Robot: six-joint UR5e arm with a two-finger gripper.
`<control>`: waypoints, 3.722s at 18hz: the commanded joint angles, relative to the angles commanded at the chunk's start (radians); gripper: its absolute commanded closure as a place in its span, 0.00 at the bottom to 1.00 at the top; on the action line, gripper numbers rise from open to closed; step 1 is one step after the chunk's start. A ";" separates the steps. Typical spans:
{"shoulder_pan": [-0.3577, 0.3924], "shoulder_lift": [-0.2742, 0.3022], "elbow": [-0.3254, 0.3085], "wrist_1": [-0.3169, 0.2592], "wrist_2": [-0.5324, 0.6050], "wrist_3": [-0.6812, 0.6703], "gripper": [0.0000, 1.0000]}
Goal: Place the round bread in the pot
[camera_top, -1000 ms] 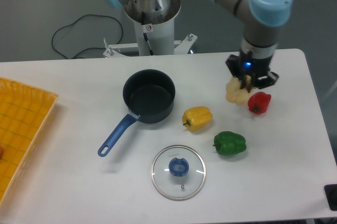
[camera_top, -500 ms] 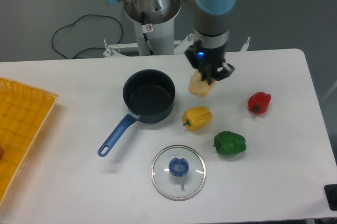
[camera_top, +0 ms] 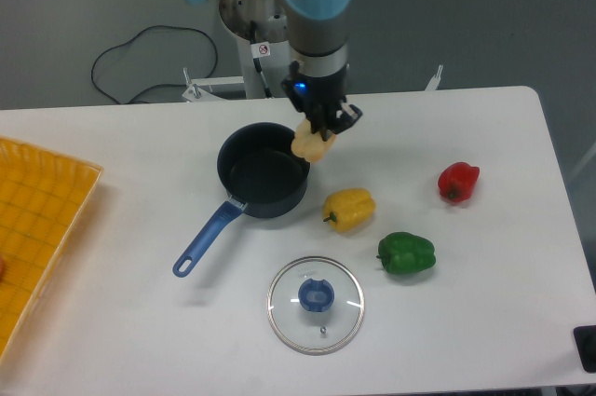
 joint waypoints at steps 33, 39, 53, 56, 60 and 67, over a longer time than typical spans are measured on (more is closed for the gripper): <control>-0.123 -0.118 -0.080 0.181 0.091 -0.095 0.00; -0.103 -0.133 -0.008 0.172 0.083 -0.094 0.00; 0.098 -0.299 0.242 0.143 -0.010 0.101 0.00; 0.161 -0.319 0.268 0.144 -0.038 0.173 0.00; 0.234 -0.334 0.296 0.143 -0.038 0.312 0.00; 0.325 -0.368 0.330 0.123 -0.055 0.437 0.00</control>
